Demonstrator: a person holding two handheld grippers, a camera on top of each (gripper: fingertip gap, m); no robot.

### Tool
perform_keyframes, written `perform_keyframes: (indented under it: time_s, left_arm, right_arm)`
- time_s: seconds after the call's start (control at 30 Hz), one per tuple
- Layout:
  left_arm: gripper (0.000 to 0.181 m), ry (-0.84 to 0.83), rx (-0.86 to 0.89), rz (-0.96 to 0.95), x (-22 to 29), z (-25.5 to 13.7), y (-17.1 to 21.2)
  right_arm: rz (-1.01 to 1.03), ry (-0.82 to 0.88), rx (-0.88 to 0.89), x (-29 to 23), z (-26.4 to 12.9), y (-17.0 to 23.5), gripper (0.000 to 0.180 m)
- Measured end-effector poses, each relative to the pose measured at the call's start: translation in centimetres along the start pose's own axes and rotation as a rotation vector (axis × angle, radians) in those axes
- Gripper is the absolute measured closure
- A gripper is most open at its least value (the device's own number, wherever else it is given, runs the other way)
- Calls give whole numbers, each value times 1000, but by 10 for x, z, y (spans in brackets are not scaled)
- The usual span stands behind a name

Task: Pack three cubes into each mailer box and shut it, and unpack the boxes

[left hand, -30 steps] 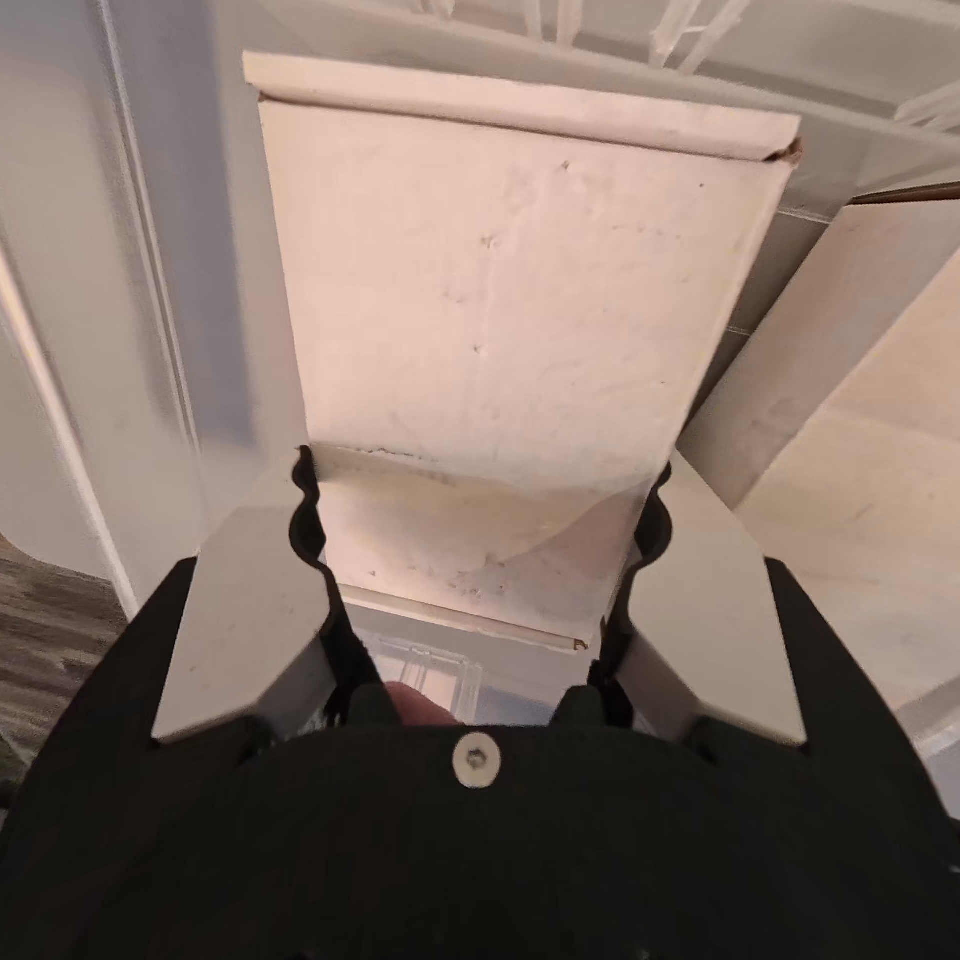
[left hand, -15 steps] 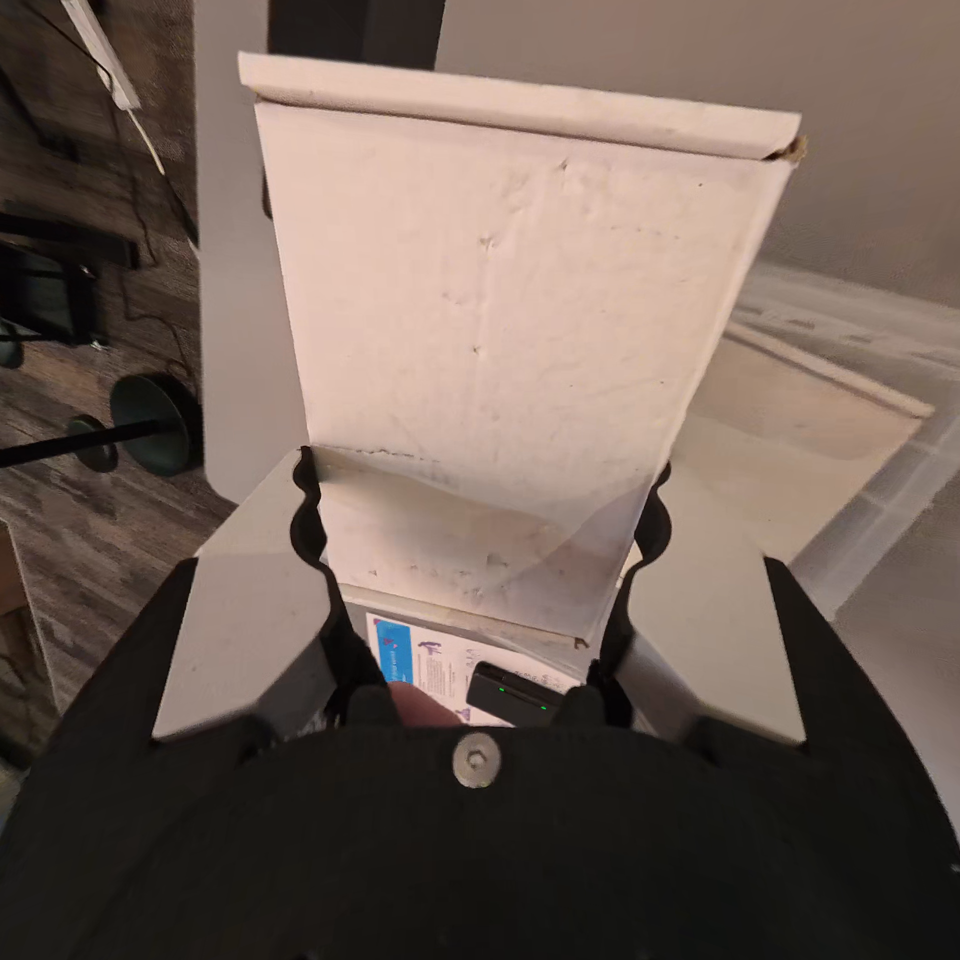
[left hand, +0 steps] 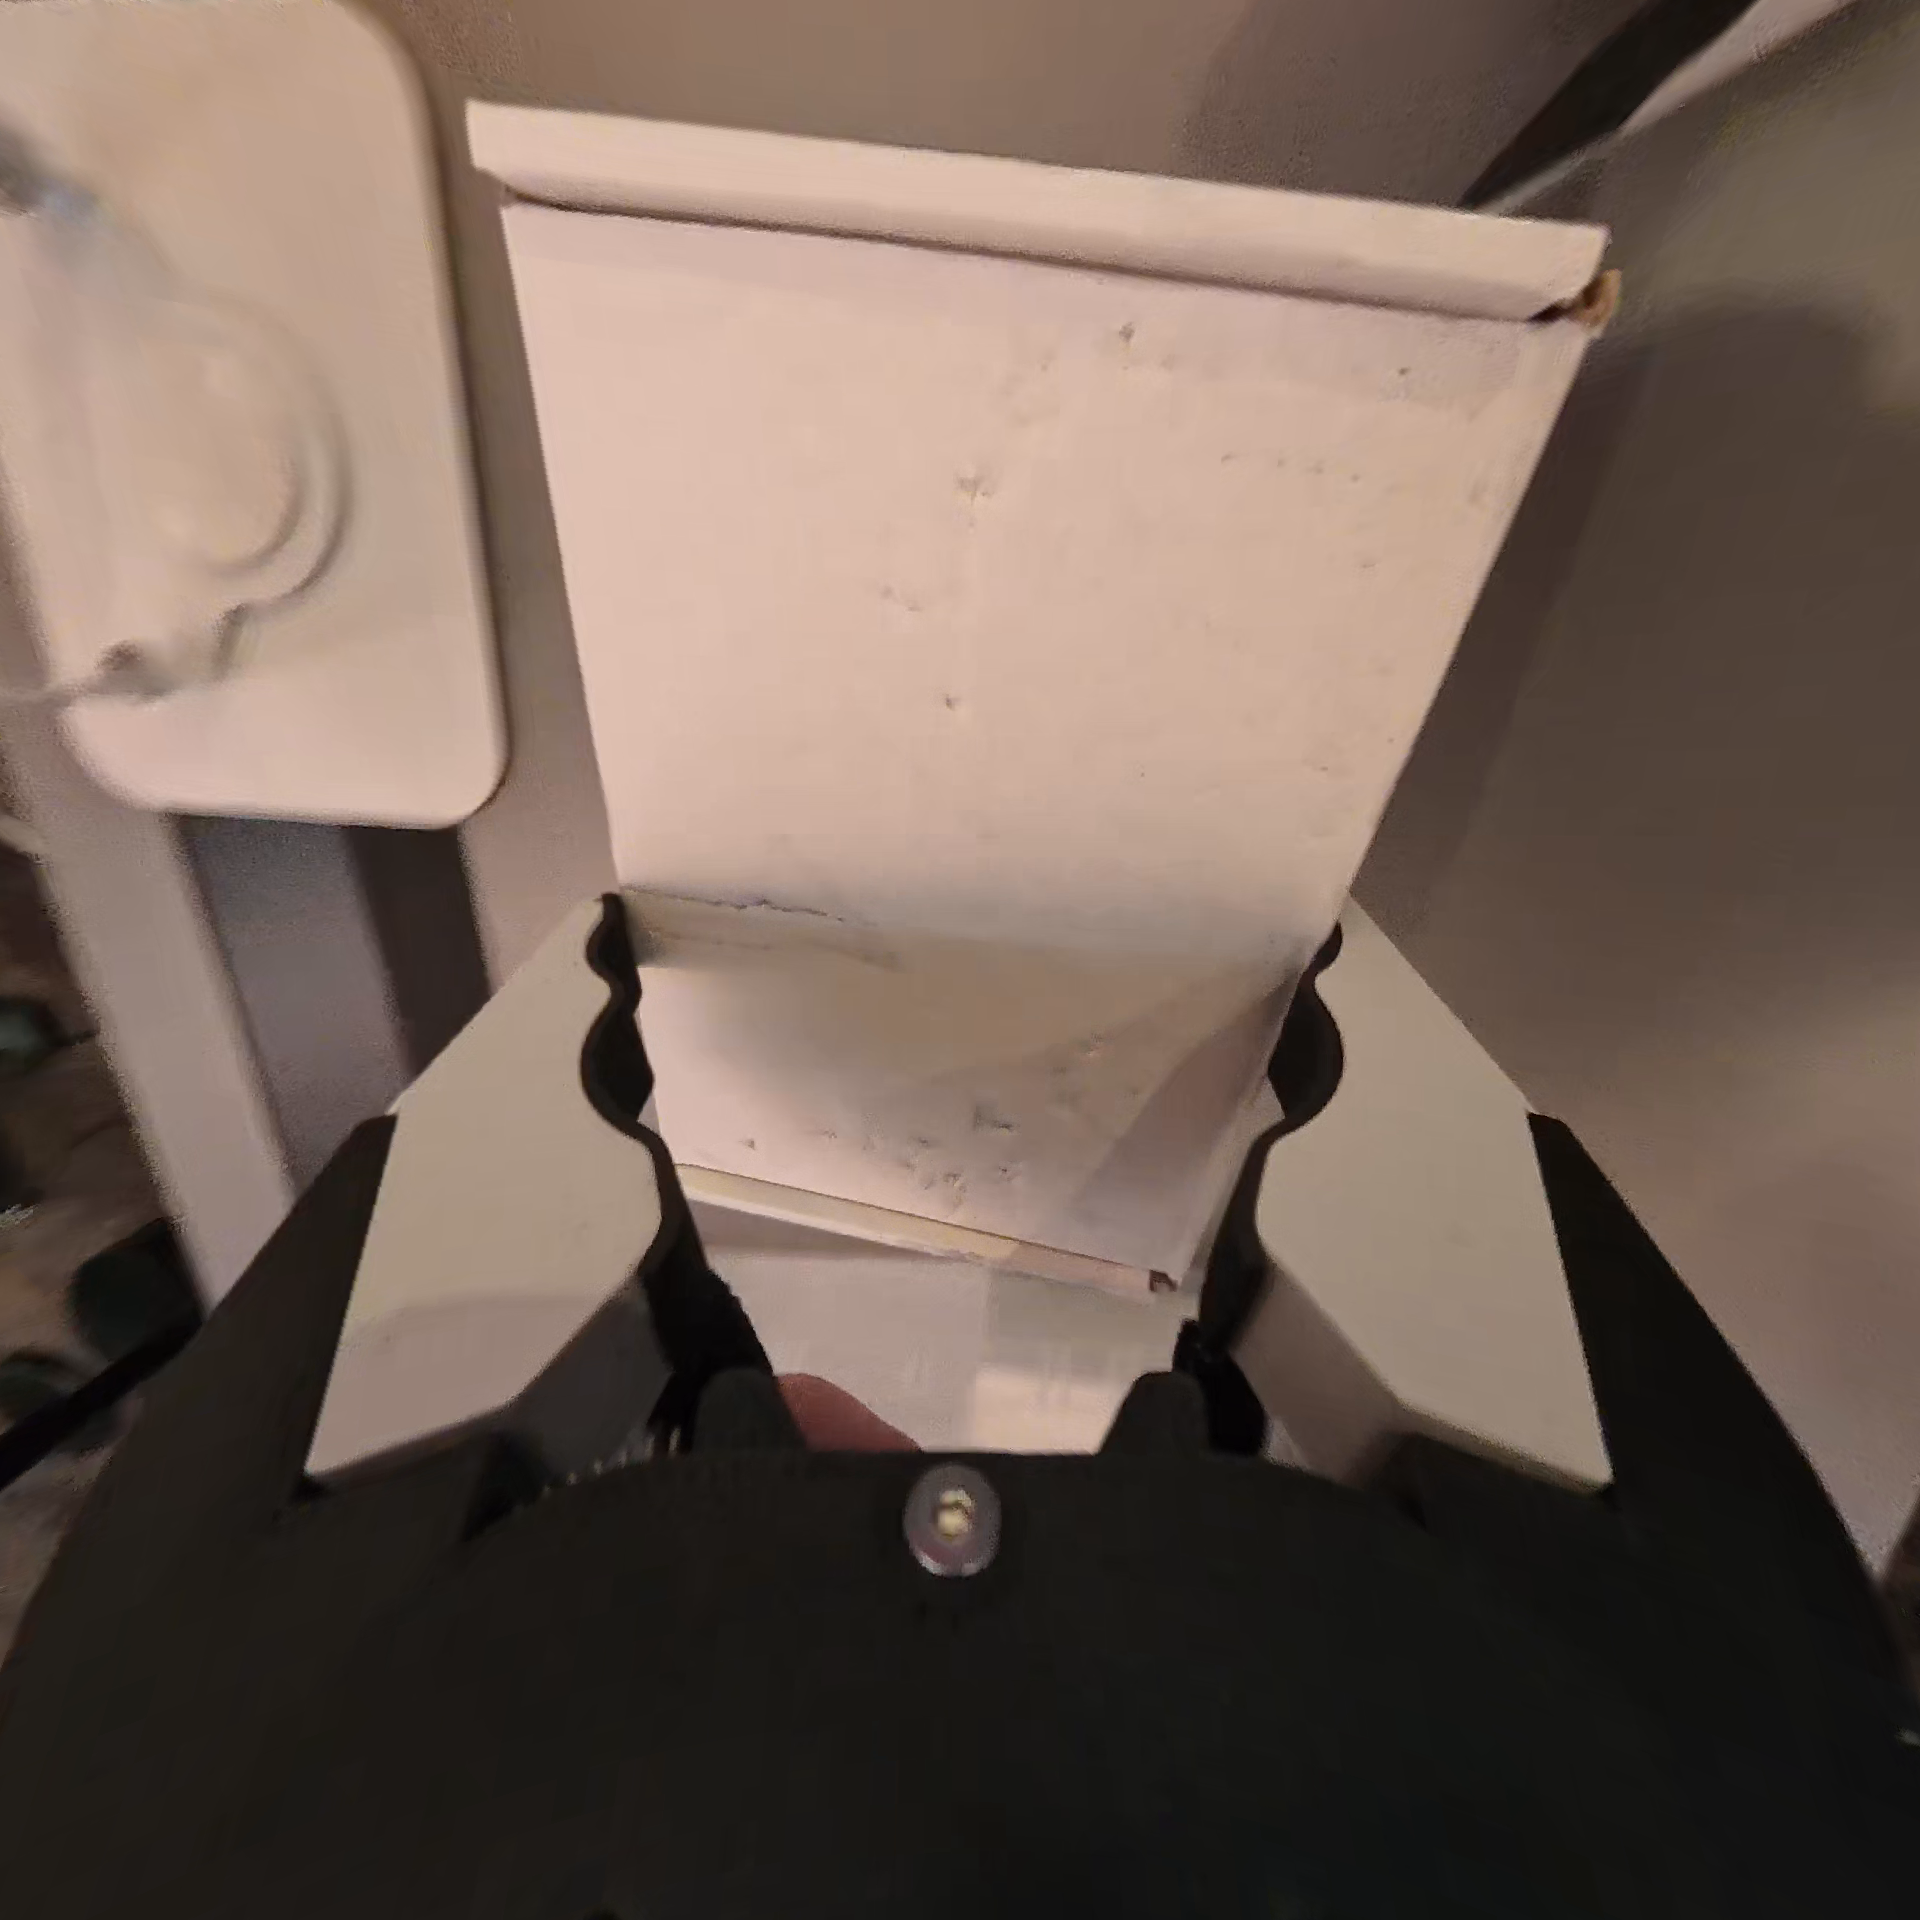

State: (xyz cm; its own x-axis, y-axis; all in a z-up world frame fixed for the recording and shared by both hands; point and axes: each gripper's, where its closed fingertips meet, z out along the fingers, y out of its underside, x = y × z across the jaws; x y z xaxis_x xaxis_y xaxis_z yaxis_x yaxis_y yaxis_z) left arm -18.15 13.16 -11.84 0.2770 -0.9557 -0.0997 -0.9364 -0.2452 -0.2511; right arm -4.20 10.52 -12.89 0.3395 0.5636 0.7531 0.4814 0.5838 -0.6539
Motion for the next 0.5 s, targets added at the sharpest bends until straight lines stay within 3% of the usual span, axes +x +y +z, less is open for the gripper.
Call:
perform_keyframes:
  time_s: [0.23,0.43,0.5]
  left_arm:
    - [58,184,-51,-62,32,82,-46]
    - [58,219,-134,-159,30,107,-45]
    - [58,275,-103,-220,33,106,-53]
  right_arm:
    - [-320,56,-39,-8,0,-5,105]
    - [-483,-23,-121,-30,12,18,94]
    - [-508,-77,-144,-44,14,22,101]
